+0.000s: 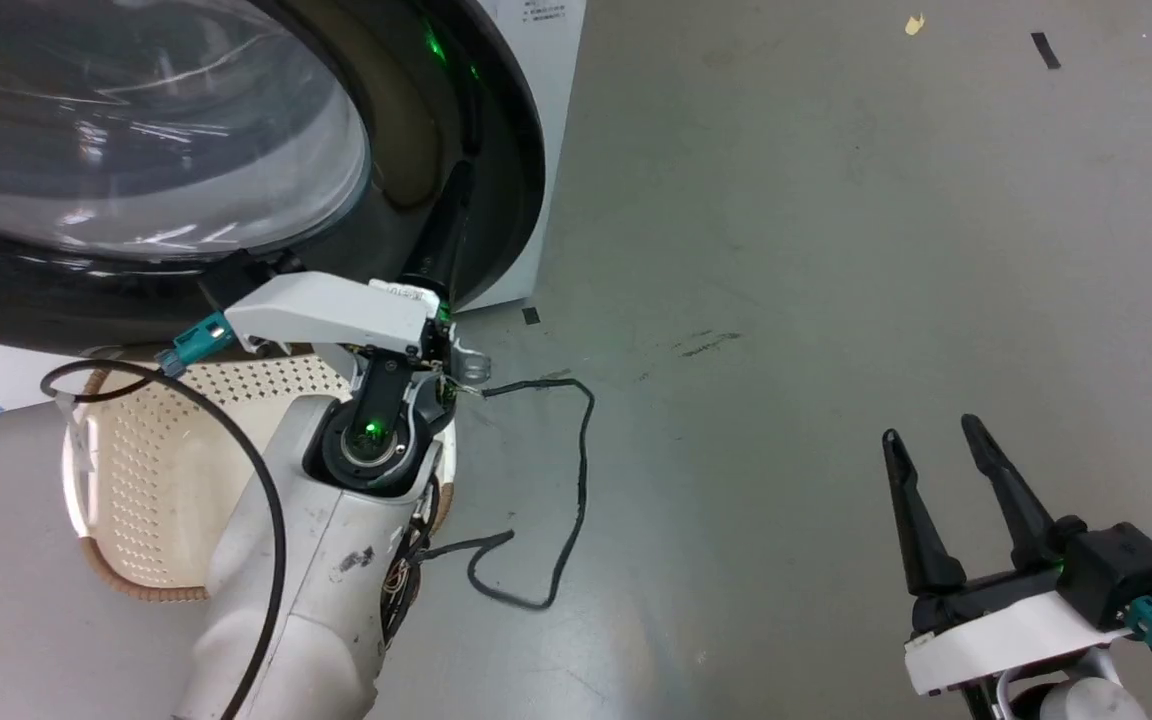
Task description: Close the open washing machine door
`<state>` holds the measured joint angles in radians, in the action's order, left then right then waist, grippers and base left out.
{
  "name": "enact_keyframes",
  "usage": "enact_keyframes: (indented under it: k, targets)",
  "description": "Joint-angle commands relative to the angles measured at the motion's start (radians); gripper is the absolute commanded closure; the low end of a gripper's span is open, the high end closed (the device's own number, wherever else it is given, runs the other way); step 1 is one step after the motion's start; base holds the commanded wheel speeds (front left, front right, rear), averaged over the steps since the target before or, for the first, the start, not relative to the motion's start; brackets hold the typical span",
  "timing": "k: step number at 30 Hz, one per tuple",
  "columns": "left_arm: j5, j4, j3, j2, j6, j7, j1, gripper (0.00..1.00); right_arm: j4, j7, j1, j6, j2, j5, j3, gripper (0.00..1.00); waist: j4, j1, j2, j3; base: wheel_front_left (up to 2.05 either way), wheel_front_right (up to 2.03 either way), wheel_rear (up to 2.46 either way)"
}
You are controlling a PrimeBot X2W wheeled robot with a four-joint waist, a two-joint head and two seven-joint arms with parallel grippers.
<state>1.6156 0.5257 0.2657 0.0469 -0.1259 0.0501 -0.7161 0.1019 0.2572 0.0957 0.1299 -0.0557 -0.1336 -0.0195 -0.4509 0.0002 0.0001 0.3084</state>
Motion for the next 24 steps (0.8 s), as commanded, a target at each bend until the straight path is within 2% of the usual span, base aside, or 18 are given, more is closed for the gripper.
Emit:
enact_keyframes:
  k: [1, 5, 9, 10, 11, 12, 16, 19, 21, 22, 24]
  targets:
    - [0.01, 0.001, 0.003, 0.003, -0.005, 0.005, -0.003, 1.0, -0.001, 0.005, 0.018, 0.001, 0.005, -0.008, -0.001, 0.0, 0.013, -0.0002, -0.0001, -0.011, 0.0, 0.0, 0.0]
    - [-0.006, -0.032, 0.024, 0.003, -0.005, 0.019, 0.046, 1.0, -0.012, 0.005, 0.011, 0.001, 0.005, -0.009, 0.001, 0.0, 0.058, -0.0002, -0.0001, -0.045, 0.0, 0.0, 0.0]
    - [-0.064, -0.129, 0.061, 0.024, -0.005, 0.042, 0.156, 1.0, -0.024, 0.005, -0.01, 0.001, 0.005, 0.005, 0.011, 0.0, 0.124, -0.0002, -0.0001, -0.099, 0.0, 0.0, 0.0]
    - [-0.085, -0.16, 0.077, 0.037, -0.005, 0.051, 0.193, 0.71, -0.026, 0.005, -0.018, 0.001, 0.005, 0.008, 0.013, 0.0, 0.14, -0.0002, -0.0001, -0.112, 0.0, 0.0, 0.0]
    - [-0.109, -0.191, 0.094, 0.053, -0.005, 0.061, 0.231, 0.21, -0.025, 0.005, -0.028, 0.001, 0.005, 0.009, 0.017, 0.0, 0.161, -0.0002, -0.0001, -0.128, 0.0, 0.0, 0.0]
    - [-0.139, -0.221, 0.115, 0.075, -0.005, 0.075, 0.269, 0.0, -0.025, 0.005, -0.037, 0.001, 0.005, 0.01, 0.017, 0.0, 0.18, -0.0002, -0.0001, -0.142, 0.0, 0.0, 0.0]
    - [-0.3, -0.317, 0.192, 0.179, -0.005, 0.172, 0.396, 0.0, -0.03, 0.005, -0.068, 0.001, -0.008, 0.02, 0.01, 0.0, 0.256, -0.0002, -0.0001, -0.195, 0.0, 0.0, 0.0]
    - [-0.435, -0.359, 0.196, 0.237, -0.005, 0.207, 0.467, 0.0, -0.038, 0.005, -0.093, 0.001, -0.019, 0.023, 0.01, 0.0, 0.308, -0.0002, -0.0001, -0.224, 0.0, 0.0, 0.0]
    - [-0.592, -0.38, 0.165, 0.267, -0.005, 0.21, 0.499, 0.0, -0.04, 0.005, -0.11, 0.001, -0.022, 0.02, 0.012, 0.0, 0.343, -0.0002, -0.0001, -0.242, 0.0, 0.0, 0.0]
    - [-0.708, -0.399, 0.137, 0.279, -0.005, 0.211, 0.512, 0.0, -0.043, 0.005, -0.116, 0.001, -0.024, 0.016, 0.007, 0.0, 0.357, -0.0002, -0.0001, -0.248, 0.0, 0.0, 0.0]
    - [-0.919, -0.432, 0.074, 0.273, 0.005, 0.211, 0.557, 0.0, -0.048, 0.005, -0.126, 0.001, -0.031, 0.012, -0.006, 0.0, 0.378, -0.0002, -0.0001, -0.258, 0.0, 0.0, 0.0]
